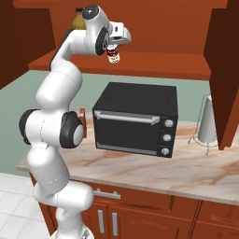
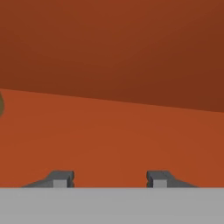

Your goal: Pick the canned food and canned food from the counter and place them in the cabinets closest to them.

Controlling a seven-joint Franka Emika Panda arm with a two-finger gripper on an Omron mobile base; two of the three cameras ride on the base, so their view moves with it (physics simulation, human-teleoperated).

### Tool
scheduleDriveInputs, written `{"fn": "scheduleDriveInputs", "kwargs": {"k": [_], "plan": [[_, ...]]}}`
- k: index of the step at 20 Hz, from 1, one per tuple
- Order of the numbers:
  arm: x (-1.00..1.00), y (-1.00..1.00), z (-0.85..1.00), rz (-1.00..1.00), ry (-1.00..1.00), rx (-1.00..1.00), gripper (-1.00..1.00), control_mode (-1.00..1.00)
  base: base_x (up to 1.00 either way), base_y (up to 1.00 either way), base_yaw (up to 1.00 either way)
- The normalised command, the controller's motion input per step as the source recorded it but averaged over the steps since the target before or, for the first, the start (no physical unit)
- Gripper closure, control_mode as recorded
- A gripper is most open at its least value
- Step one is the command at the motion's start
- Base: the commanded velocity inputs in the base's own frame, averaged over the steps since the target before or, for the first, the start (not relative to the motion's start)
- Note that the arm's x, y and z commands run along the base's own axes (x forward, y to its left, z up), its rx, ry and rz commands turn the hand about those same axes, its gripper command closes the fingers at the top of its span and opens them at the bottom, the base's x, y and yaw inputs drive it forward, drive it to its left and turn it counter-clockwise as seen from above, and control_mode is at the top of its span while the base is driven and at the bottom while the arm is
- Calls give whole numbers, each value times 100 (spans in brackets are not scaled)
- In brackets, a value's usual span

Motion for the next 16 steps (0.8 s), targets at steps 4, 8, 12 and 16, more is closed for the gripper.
{"fn": "scheduleDriveInputs", "kwargs": {"k": [4, 8, 12, 16], "plan": [[0, 0, 1, 0, 0, 0, -100, -100, 0, 0, 0], [-15, -2, 17, 0, -4, 1, -100, -100, 0, 0, 0], [-71, -12, 13, 0, -7, 0, -100, -100, 0, 0, 0], [-100, -15, -20, 0, -9, -2, -100, -100, 0, 0, 0]]}}
